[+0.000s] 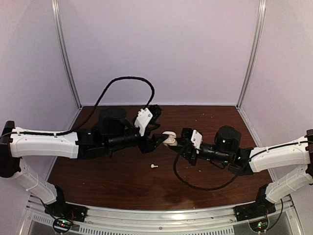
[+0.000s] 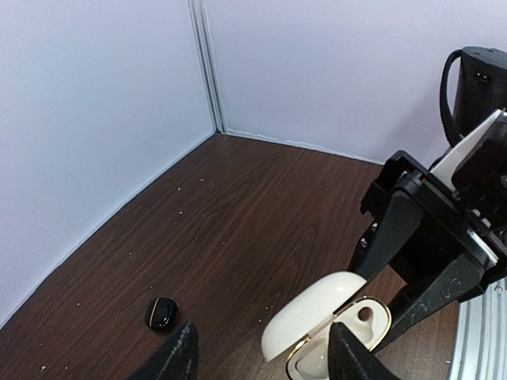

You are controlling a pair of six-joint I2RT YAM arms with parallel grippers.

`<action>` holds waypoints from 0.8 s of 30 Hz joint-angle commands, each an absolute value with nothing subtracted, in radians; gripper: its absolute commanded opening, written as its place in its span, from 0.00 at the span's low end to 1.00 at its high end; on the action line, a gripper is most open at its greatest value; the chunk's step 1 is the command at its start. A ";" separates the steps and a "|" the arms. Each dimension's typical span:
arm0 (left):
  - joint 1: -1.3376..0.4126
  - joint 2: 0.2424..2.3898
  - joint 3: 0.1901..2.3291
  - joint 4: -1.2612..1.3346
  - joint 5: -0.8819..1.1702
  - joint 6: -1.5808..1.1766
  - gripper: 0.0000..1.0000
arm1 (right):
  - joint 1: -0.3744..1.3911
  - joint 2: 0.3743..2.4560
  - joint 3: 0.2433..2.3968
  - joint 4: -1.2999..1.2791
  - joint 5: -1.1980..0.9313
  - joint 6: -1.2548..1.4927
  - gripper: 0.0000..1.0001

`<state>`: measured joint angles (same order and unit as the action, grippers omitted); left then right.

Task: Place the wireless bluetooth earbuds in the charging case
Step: Adjust the left earbud in the left side groove of the charging case.

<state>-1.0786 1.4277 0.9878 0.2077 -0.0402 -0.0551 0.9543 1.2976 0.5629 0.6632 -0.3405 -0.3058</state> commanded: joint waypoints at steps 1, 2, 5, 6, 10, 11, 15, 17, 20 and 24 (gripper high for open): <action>-1.068 1.404 0.984 0.206 -0.009 -0.053 0.57 | 0.960 1.279 0.550 0.714 -0.352 -0.281 0.00; -1.068 1.402 0.981 0.206 -0.008 -0.051 0.57 | 0.960 1.279 0.550 0.716 -0.353 -0.279 0.00; -1.068 1.380 0.972 0.212 0.025 -0.045 0.59 | 0.959 1.284 0.548 0.721 -0.353 -0.270 0.00; -1.065 1.366 0.966 0.219 0.046 -0.043 0.60 | 0.955 1.285 0.546 0.723 -0.352 -0.261 0.00; -0.965 1.299 0.914 0.245 0.171 -0.118 0.62 | 0.911 1.286 0.523 0.760 -0.385 -0.179 0.00; -0.929 1.290 0.902 0.241 0.201 -0.135 0.62 | 0.895 1.284 0.516 0.770 -0.405 -0.150 0.00; -0.853 1.296 0.865 0.176 0.236 -0.129 0.62 | 0.829 1.251 0.484 0.800 -0.465 -0.062 0.00; -0.827 1.325 0.851 0.146 0.261 -0.127 0.61 | 0.802 1.233 0.472 0.804 -0.483 -0.033 0.00; -0.823 1.355 0.759 0.223 0.319 -0.115 0.58 | 0.778 1.214 0.448 0.816 -0.506 -0.009 0.00; -0.824 1.412 0.646 0.439 0.424 -0.108 0.58 | 0.768 1.204 0.428 0.824 -0.531 0.000 0.00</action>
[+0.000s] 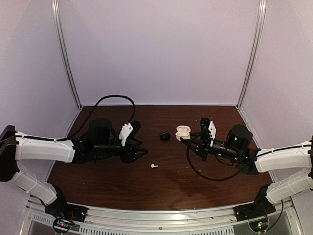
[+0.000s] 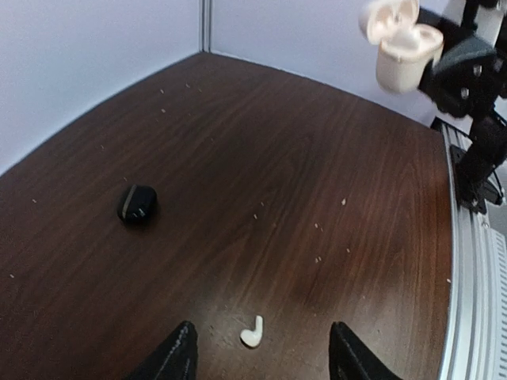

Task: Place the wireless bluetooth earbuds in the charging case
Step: Pick up the right earbud from the center of the board.

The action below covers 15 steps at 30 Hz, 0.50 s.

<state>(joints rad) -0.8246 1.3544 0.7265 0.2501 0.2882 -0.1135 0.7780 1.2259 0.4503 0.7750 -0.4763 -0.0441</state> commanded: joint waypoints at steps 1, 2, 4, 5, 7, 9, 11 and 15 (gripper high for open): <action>-0.824 1.453 0.647 0.472 0.435 -0.097 0.57 | 0.766 1.203 0.422 0.828 -0.534 0.016 0.00; -0.824 1.488 0.645 0.496 0.435 -0.083 0.56 | 0.763 1.203 0.417 0.842 -0.539 0.033 0.00; -0.825 1.554 0.611 0.585 0.458 -0.042 0.54 | 0.756 1.199 0.408 0.857 -0.547 0.044 0.00; -0.824 1.583 0.583 0.649 0.469 -0.025 0.53 | 0.753 1.197 0.405 0.865 -0.550 0.049 0.00; -0.825 1.641 0.539 0.756 0.484 0.015 0.53 | 0.744 1.193 0.405 0.864 -0.565 0.053 0.00; -0.824 1.692 0.537 0.777 0.489 0.057 0.50 | 0.739 1.184 0.405 0.859 -0.570 0.051 0.00; -0.824 1.728 0.538 0.785 0.499 0.105 0.48 | 0.735 1.176 0.403 0.847 -0.574 0.046 0.00; -0.824 1.790 0.542 0.772 0.502 0.178 0.45 | 0.728 1.169 0.396 0.848 -0.582 0.044 0.00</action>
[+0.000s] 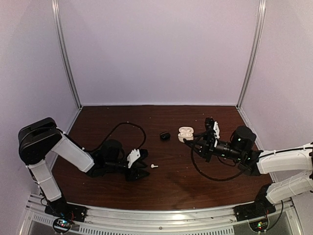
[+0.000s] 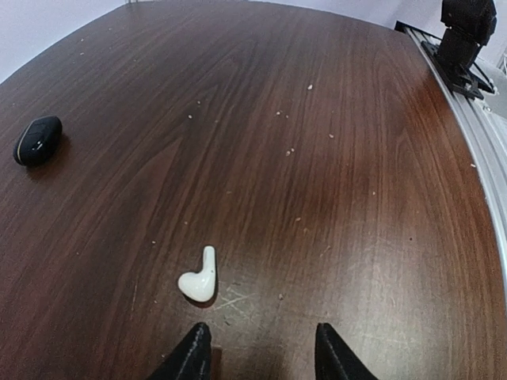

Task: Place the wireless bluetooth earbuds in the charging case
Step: Pick up the right earbud from the center of the board.

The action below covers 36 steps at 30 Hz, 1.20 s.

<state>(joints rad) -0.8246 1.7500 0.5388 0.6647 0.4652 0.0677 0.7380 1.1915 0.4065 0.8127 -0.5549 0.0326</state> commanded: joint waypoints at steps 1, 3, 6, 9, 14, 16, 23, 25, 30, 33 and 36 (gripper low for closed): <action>-0.824 1.795 0.533 0.799 0.497 0.183 0.44 | 0.727 1.168 0.394 0.849 -0.583 0.044 0.00; -0.824 1.810 0.524 0.818 0.484 0.198 0.43 | 0.725 1.168 0.392 0.851 -0.586 0.046 0.00; -0.821 1.836 0.531 0.825 0.462 0.228 0.42 | 0.723 1.168 0.389 0.855 -0.586 0.047 0.00; -0.806 1.863 0.531 0.860 0.452 0.231 0.42 | 0.721 1.172 0.392 0.858 -0.590 0.049 0.00; -0.792 1.899 0.556 0.860 0.448 0.250 0.42 | 0.719 1.172 0.388 0.864 -0.594 0.044 0.00; -0.792 1.919 0.568 0.862 0.434 0.248 0.41 | 0.719 1.170 0.385 0.866 -0.589 0.039 0.00; -0.792 1.980 0.632 0.843 0.431 0.249 0.40 | 0.718 1.170 0.382 0.868 -0.581 0.036 0.00; -0.792 1.992 0.640 0.848 0.431 0.256 0.40 | 0.718 1.170 0.382 0.869 -0.580 0.037 0.00; -0.792 2.019 0.663 0.846 0.442 0.267 0.35 | 0.715 1.171 0.381 0.870 -0.581 0.039 0.00; -0.792 2.027 0.671 0.832 0.448 0.278 0.34 | 0.713 1.170 0.379 0.868 -0.580 0.039 0.00; -0.792 2.026 0.674 0.821 0.450 0.283 0.31 | 0.713 1.172 0.379 0.869 -0.581 0.039 0.00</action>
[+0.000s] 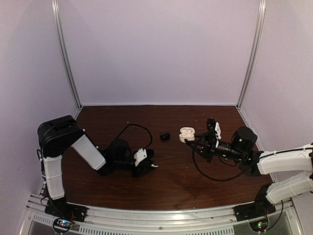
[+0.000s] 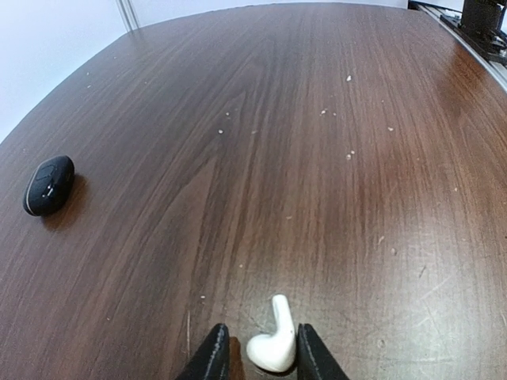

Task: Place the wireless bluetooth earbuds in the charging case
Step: Pick up the right earbud from the center of the board.

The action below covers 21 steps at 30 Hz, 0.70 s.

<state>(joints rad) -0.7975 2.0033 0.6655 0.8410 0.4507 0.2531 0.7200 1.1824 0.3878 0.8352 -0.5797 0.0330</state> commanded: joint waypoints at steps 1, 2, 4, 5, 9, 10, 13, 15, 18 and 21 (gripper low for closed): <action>-0.792 2.025 0.676 0.815 0.450 0.285 0.29 | 0.713 1.172 0.378 0.870 -0.580 0.040 0.00; -0.792 2.023 0.680 0.804 0.451 0.285 0.27 | 0.712 1.172 0.377 0.870 -0.580 0.039 0.00; -0.792 2.011 0.682 0.785 0.456 0.284 0.24 | 0.712 1.170 0.377 0.870 -0.581 0.037 0.00; -0.792 2.002 0.680 0.779 0.458 0.276 0.23 | 0.711 1.171 0.376 0.870 -0.579 0.034 0.00; -0.792 1.953 0.687 0.723 0.449 0.245 0.20 | 0.712 1.179 0.377 0.871 -0.579 0.018 0.00; -0.792 1.935 0.693 0.702 0.449 0.236 0.20 | 0.712 1.181 0.378 0.871 -0.580 0.013 0.00; -0.793 1.869 0.705 0.641 0.447 0.194 0.18 | 0.713 1.186 0.377 0.865 -0.579 -0.026 0.00; -0.794 1.802 0.705 0.602 0.443 0.165 0.17 | 0.713 1.190 0.378 0.860 -0.568 -0.052 0.00; -0.801 1.708 0.718 0.510 0.429 0.128 0.16 | 0.716 1.198 0.374 0.870 -0.550 -0.100 0.00; -0.814 1.613 0.758 0.358 0.404 0.110 0.14 | 0.725 1.216 0.380 0.875 -0.530 -0.160 0.00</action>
